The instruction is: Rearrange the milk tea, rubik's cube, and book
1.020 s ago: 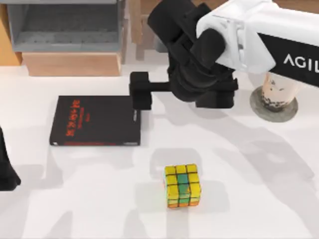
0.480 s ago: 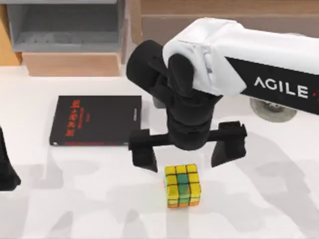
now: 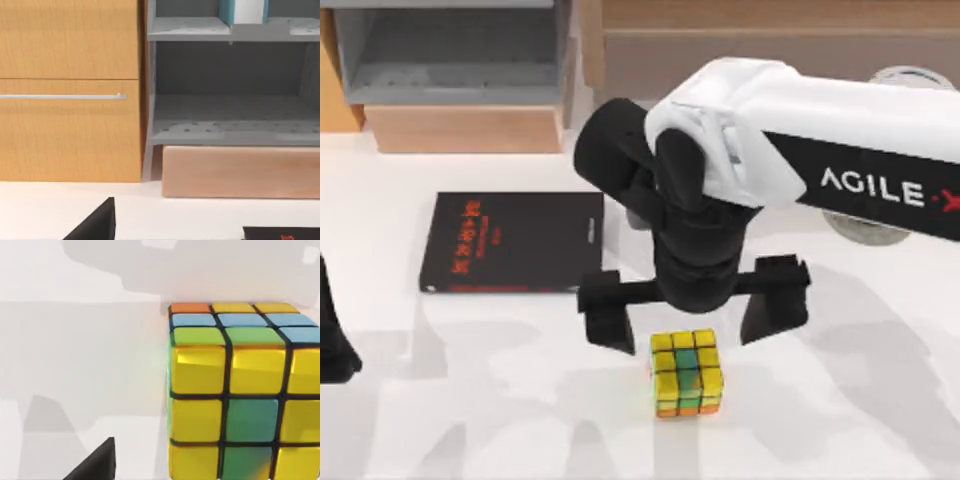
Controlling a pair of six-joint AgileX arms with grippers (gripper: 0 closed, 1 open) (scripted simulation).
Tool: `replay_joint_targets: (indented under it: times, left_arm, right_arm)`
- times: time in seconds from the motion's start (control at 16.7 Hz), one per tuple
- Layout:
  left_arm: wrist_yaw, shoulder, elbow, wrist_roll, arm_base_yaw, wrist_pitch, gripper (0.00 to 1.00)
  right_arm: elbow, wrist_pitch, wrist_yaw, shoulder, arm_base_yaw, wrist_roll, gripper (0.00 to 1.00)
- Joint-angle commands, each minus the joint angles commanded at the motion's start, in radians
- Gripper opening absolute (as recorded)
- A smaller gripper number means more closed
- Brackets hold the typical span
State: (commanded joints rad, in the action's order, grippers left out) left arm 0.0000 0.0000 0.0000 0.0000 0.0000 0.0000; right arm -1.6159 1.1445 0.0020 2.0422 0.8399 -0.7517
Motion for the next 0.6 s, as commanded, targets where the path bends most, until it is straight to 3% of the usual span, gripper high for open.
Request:
replay_joint_targets:
  times: [0.6]
  left_arm:
    - [0.0,0.0,0.0,0.0,0.0,0.0,1.0]
  right_arm:
    - [0.117,-0.16,0.0,0.043,0.004,-0.004,1.0]
